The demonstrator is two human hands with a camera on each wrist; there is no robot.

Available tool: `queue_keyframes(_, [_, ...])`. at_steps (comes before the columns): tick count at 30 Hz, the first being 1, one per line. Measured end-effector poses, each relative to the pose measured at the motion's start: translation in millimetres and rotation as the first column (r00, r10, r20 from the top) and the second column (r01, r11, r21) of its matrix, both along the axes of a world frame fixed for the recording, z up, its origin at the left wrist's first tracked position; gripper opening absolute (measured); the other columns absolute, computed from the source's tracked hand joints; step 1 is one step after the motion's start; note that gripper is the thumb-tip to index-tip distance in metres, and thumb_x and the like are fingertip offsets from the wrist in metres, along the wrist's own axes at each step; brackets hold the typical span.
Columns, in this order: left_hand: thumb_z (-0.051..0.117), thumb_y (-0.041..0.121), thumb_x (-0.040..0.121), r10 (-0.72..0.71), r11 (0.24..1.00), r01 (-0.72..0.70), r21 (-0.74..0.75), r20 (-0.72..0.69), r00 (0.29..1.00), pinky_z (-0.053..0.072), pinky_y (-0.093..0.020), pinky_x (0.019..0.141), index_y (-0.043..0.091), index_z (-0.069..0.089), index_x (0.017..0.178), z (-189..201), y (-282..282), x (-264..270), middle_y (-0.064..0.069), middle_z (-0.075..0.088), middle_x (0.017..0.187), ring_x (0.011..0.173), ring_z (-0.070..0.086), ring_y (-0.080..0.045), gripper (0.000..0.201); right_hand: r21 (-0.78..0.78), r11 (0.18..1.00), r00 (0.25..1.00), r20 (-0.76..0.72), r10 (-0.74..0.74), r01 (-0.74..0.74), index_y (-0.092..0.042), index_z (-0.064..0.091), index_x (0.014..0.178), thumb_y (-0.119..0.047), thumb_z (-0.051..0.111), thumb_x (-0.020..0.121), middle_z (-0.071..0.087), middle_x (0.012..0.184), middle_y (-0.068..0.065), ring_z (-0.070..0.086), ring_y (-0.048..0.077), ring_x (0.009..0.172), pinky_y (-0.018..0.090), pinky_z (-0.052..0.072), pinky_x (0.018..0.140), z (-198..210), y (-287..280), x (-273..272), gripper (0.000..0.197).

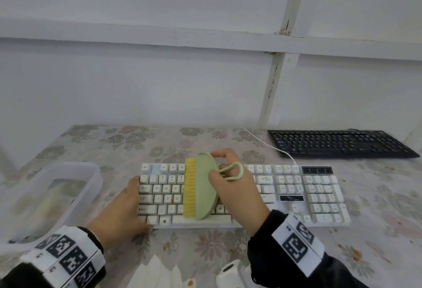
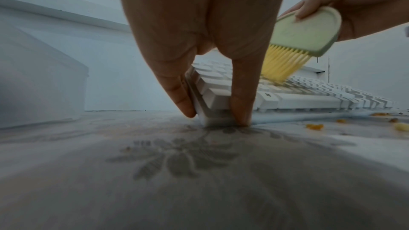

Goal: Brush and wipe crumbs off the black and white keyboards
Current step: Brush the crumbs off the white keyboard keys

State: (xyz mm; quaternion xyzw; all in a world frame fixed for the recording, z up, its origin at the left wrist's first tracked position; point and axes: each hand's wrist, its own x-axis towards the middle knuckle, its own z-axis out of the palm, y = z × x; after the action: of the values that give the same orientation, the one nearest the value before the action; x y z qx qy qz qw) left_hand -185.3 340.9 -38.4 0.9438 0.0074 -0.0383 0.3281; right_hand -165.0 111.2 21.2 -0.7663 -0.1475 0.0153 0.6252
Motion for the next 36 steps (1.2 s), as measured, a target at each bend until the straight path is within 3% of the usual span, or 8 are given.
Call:
queue_keyframes(6, [0.079, 0.018, 0.063, -0.008, 1.000, 0.008, -0.019, 0.003, 1.000, 0.044, -0.007, 0.066, 0.024, 0.023, 0.133, 1, -1, 0, 0.016, 0.049, 0.112, 0.094, 0.053, 0.003, 0.090, -0.088, 0.988, 0.990, -0.070, 0.119, -0.125, -0.020, 0.055, 0.098, -0.006, 0.050, 0.088, 0.050, 0.069, 0.012, 0.039, 0.008, 0.052, 0.019, 0.034, 0.049, -18, 0, -18, 0.018])
queue_keyframes(12, [0.079, 0.017, 0.063, -0.008, 1.000, 0.008, -0.027, 0.006, 1.000, 0.045, -0.006, 0.066, 0.023, 0.023, 0.132, 2, 0, -1, 0.017, 0.050, 0.111, 0.094, 0.053, 0.003, 0.089, -0.080, 0.985, 0.988, -0.053, 0.147, -0.151, -0.022, 0.059, 0.095, -0.003, 0.050, 0.085, 0.041, 0.054, -0.006, 0.032, 0.009, 0.047, 0.021, 0.029, 0.045, 2, -12, -21, 0.023])
queue_keyframes(16, [0.079, 0.018, 0.063, -0.011, 1.000, 0.011, -0.022, 0.007, 1.000, 0.045, -0.005, 0.067, 0.022, 0.022, 0.133, 2, 0, -1, 0.013, 0.051, 0.114, 0.094, 0.053, 0.002, 0.090, 0.075, 0.997, 0.999, 0.013, 0.032, -0.033, -0.025, 0.057, 0.103, -0.004, 0.051, 0.090, 0.056, 0.065, 0.005, 0.048, 0.018, 0.055, 0.029, 0.042, 0.047, 11, -6, -4, 0.025])
queue_keyframes(21, [0.079, 0.019, 0.063, -0.004, 1.000, 0.004, -0.010, 0.008, 1.000, 0.045, -0.006, 0.066, 0.022, 0.021, 0.133, 2, -1, 0, 0.013, 0.051, 0.112, 0.094, 0.054, 0.000, 0.091, 0.003, 1.000, 1.000, 0.012, 0.020, -0.020, -0.030, 0.052, 0.100, -0.009, 0.048, 0.092, 0.063, 0.080, 0.020, 0.050, 0.020, 0.059, 0.034, 0.041, 0.052, -9, 5, -6, 0.023])
queue_keyframes(27, [0.080, 0.020, 0.064, 0.000, 1.000, 0.000, -0.013, -0.003, 1.000, 0.045, -0.007, 0.066, 0.022, 0.020, 0.134, 2, -1, -1, 0.012, 0.051, 0.114, 0.096, 0.054, -0.001, 0.092, -0.055, 0.983, 0.981, -0.096, 0.167, -0.173, -0.023, 0.049, 0.101, -0.010, 0.046, 0.089, 0.053, 0.073, 0.005, 0.044, 0.013, 0.059, 0.031, 0.040, 0.053, -23, 1, -23, 0.018])
queue_keyframes(30, [0.080, 0.019, 0.063, -0.009, 1.000, 0.009, -0.022, 0.008, 1.000, 0.045, -0.005, 0.067, 0.023, 0.023, 0.133, 2, -1, -1, 0.015, 0.050, 0.112, 0.095, 0.053, 0.002, 0.091, -0.097, 0.974, 0.975, -0.113, 0.193, -0.204, -0.022, 0.050, 0.098, -0.008, 0.048, 0.088, 0.044, 0.064, -0.003, 0.037, 0.010, 0.054, 0.024, 0.033, 0.051, -14, -7, -20, 0.018])
queue_keyframes(34, [0.079, 0.017, 0.063, -0.001, 1.000, 0.001, -0.016, 0.001, 1.000, 0.045, -0.009, 0.067, 0.022, 0.022, 0.133, 2, -1, -1, 0.012, 0.051, 0.113, 0.097, 0.054, -0.002, 0.090, -0.002, 0.990, 0.986, -0.087, 0.140, -0.140, -0.018, 0.054, 0.100, -0.003, 0.049, 0.089, 0.052, 0.067, 0.008, 0.046, 0.016, 0.055, 0.025, 0.041, 0.048, 7, -10, -9, 0.019])
queue_keyframes(36, [0.079, 0.018, 0.063, -0.001, 1.000, 0.001, -0.005, 0.004, 1.000, 0.045, -0.008, 0.067, 0.022, 0.022, 0.134, 2, -2, -1, 0.012, 0.051, 0.114, 0.097, 0.054, -0.002, 0.091, 0.062, 0.994, 0.995, -0.043, 0.088, -0.085, -0.023, 0.053, 0.104, -0.004, 0.049, 0.091, 0.060, 0.078, 0.018, 0.055, 0.018, 0.061, 0.028, 0.048, 0.050, 13, -4, 0, 0.023])
